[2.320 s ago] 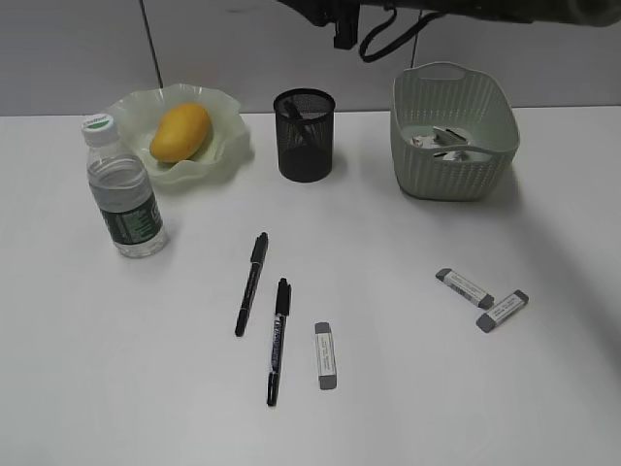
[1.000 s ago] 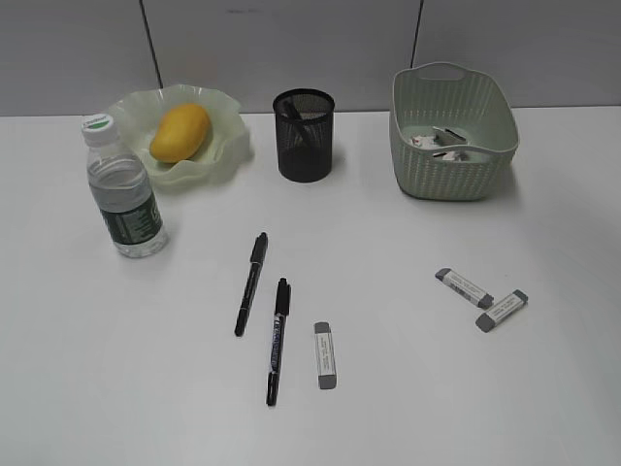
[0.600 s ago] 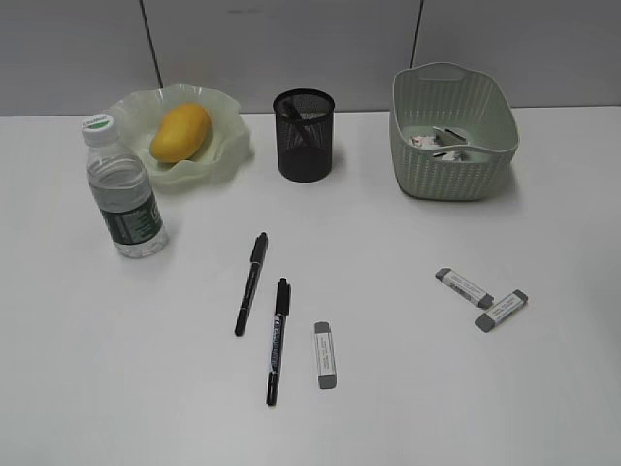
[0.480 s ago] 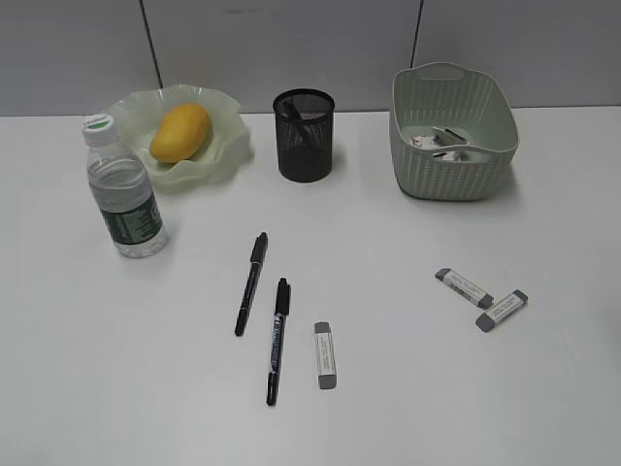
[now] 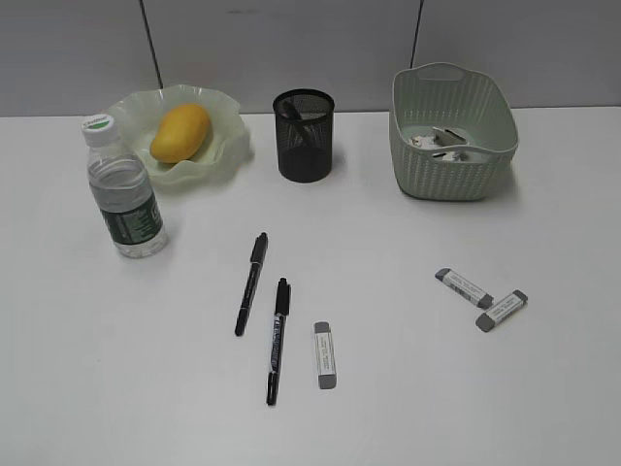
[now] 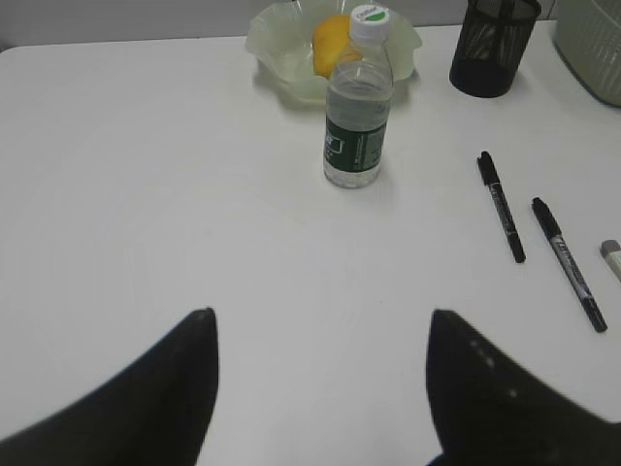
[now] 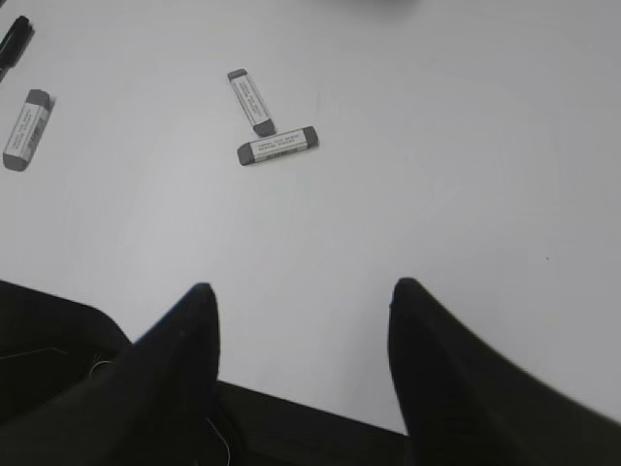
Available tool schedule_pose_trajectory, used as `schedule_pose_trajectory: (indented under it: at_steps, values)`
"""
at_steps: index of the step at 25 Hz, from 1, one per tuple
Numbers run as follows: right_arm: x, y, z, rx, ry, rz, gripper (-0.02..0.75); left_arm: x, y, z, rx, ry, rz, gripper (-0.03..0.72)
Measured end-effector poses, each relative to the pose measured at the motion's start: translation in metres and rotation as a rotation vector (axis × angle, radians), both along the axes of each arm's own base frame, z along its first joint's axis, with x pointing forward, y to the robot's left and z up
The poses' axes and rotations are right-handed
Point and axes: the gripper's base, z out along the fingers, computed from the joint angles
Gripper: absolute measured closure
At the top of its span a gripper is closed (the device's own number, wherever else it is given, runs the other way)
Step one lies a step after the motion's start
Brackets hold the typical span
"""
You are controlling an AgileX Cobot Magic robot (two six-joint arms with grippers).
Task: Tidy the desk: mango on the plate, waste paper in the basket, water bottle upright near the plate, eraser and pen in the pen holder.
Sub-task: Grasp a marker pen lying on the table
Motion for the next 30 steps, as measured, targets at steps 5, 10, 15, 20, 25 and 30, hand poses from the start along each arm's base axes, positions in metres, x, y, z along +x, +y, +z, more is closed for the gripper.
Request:
schedule_pose_trajectory:
  at_steps: [5,10,15,20,25,30]
  values:
    - [-0.025,-0.008,-0.019,0.015,-0.046,0.001,0.29,0.0,0.0,0.0,0.0,0.0,0.0,0.18]
    - [-0.043,-0.013,-0.041,0.027,-0.065,0.002,0.29,0.0,0.0,0.0,0.0,0.0,0.0,0.18]
    - [-0.06,-0.018,-0.051,0.059,-0.114,0.009,0.29,0.0,0.0,0.0,0.0,0.0,0.0,0.18]
    - [-0.074,-0.022,-0.049,0.086,-0.194,0.011,0.29,0.0,0.0,0.0,0.0,0.0,0.0,0.18]
    - [-0.087,-0.025,-0.053,0.115,-0.242,0.017,0.29,0.0,0.0,0.0,0.0,0.0,0.0,0.18]
    - [-0.101,-0.029,-0.053,0.14,-0.327,0.019,0.29,0.0,0.0,0.0,0.0,0.0,0.0,0.18]
